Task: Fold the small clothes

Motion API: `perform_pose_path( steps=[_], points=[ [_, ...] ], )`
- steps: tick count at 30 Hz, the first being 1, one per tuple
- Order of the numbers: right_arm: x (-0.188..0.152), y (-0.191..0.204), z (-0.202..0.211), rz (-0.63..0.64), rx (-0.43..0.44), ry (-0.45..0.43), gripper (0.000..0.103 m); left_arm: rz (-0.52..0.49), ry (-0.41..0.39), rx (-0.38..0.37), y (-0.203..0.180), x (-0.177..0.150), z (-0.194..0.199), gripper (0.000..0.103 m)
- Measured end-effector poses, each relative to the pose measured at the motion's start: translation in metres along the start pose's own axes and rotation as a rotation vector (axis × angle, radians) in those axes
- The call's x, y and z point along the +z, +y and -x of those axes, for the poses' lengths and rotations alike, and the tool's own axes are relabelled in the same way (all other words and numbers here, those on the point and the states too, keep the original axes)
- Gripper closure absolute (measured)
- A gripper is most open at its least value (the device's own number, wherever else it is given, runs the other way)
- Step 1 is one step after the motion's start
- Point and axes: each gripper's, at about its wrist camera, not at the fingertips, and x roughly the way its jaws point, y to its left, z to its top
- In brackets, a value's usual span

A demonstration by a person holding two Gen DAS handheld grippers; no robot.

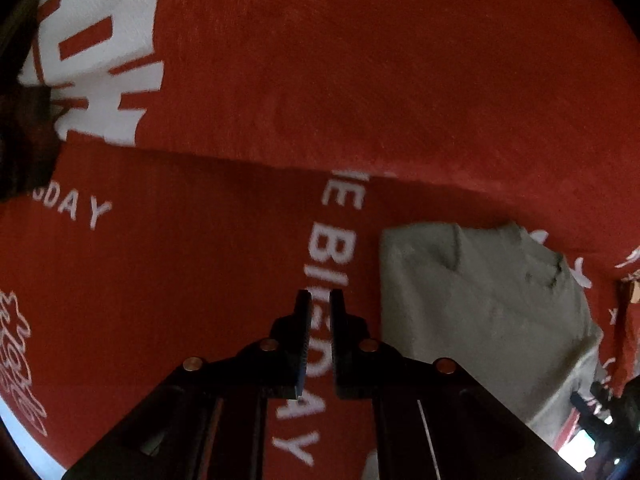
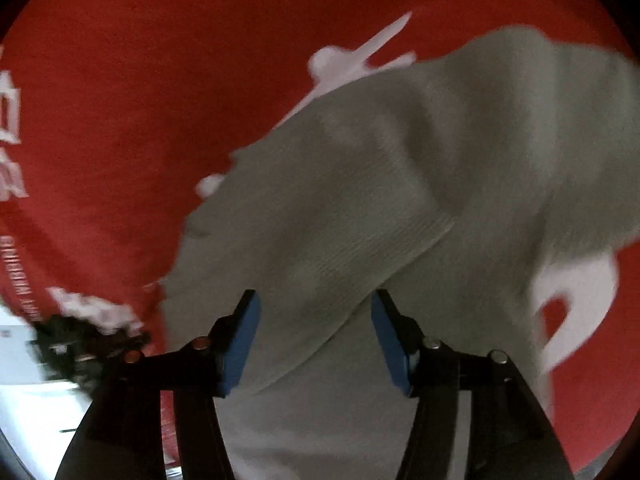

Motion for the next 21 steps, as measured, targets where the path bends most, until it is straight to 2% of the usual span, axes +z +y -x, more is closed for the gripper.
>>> perform_pose_path(
  steps=[1,2,4,6,9,12,14,16,17,18,19,20,21],
  points=[
    [-0.008,0.008,-0.003,0.006,0.041,0.026,0.041,0.002,-0.001,-0.006,0.000,-0.004,0.003,0.049],
    [-0.016,0.020,-0.009,0.018,0.076,0.056,0.041,0.003,-0.025,0.002,0.000,-0.009,0.008,0.025],
    [-0.033,0.049,-0.029,0.070,0.146,0.142,0.041,-0.013,-0.059,0.016,-0.002,-0.015,0.012,0.023],
    [-0.052,0.072,-0.055,0.095,0.203,0.200,0.041,-0.025,-0.048,0.000,0.000,-0.021,0.012,0.023],
    [-0.082,0.088,-0.099,0.022,0.242,0.260,0.041,-0.045,-0.033,0.023,0.006,-0.025,0.011,0.023],
    [-0.104,0.100,-0.136,-0.052,0.260,0.254,0.041,-0.085,-0.010,0.025,0.017,-0.030,0.010,0.023],
    [-0.119,0.102,-0.153,-0.100,0.257,0.229,0.041,-0.109,0.004,0.040,0.026,-0.034,0.011,0.023],
    [-0.125,0.107,-0.169,-0.144,0.238,0.183,0.041,-0.114,0.026,0.022,0.036,-0.036,0.012,0.023],
    [-0.127,0.105,-0.168,-0.160,0.246,0.165,0.044,-0.112,0.033,0.016,0.041,-0.037,0.013,0.023],
    [-0.127,0.108,-0.170,-0.179,0.266,0.141,0.054,-0.109,0.038,0.012,0.047,-0.038,0.015,0.023],
    [-0.126,0.112,-0.172,-0.183,0.282,0.135,0.065,-0.109,0.038,0.011,0.049,-0.038,0.016,0.023],
    [-0.124,0.115,-0.172,-0.179,0.301,0.134,0.087,-0.106,0.034,0.007,0.053,-0.038,0.017,0.023],
    [-0.121,0.127,-0.174,-0.142,0.331,0.141,0.093,-0.105,0.030,0.005,0.057,-0.038,0.019,0.023]
  ],
)
